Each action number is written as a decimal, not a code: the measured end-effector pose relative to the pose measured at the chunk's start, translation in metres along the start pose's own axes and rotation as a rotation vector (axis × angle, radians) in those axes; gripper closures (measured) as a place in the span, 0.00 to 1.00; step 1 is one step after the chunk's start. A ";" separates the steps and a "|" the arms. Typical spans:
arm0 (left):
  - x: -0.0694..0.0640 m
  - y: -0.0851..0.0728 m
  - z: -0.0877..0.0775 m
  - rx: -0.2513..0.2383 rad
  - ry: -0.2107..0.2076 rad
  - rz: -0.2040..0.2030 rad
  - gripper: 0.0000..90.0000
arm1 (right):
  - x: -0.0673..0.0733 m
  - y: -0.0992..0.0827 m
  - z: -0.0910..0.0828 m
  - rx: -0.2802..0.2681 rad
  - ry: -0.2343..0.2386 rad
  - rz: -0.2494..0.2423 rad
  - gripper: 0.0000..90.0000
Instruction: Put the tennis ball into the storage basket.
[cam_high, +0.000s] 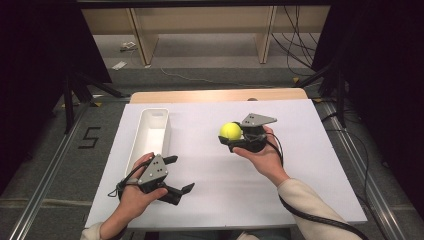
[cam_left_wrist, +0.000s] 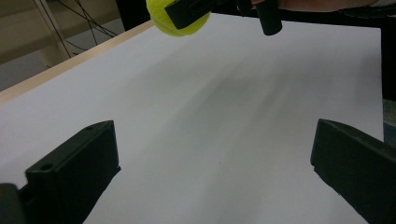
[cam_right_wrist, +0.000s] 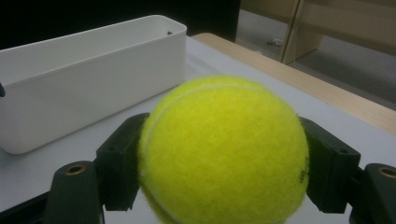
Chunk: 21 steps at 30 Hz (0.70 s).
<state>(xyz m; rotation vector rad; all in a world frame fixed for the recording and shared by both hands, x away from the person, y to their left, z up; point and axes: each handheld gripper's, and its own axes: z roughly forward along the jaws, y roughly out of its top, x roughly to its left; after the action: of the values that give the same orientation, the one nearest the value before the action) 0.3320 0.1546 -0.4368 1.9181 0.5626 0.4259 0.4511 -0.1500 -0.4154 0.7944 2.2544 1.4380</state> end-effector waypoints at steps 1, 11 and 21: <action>0.000 0.000 0.000 0.000 0.000 0.000 0.01 | 0.000 0.000 0.000 0.000 0.001 0.001 0.29; 0.000 0.000 0.000 0.000 -0.001 0.000 0.01 | 0.002 0.001 0.002 -0.001 0.006 -0.002 0.30; 0.000 0.000 0.000 0.000 -0.003 -0.001 0.01 | 0.004 0.003 0.005 -0.003 0.008 -0.002 0.29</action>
<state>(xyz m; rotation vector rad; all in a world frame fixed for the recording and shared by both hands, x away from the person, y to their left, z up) 0.3320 0.1543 -0.4370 1.9183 0.5616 0.4221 0.4516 -0.1436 -0.4150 0.7871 2.2577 1.4456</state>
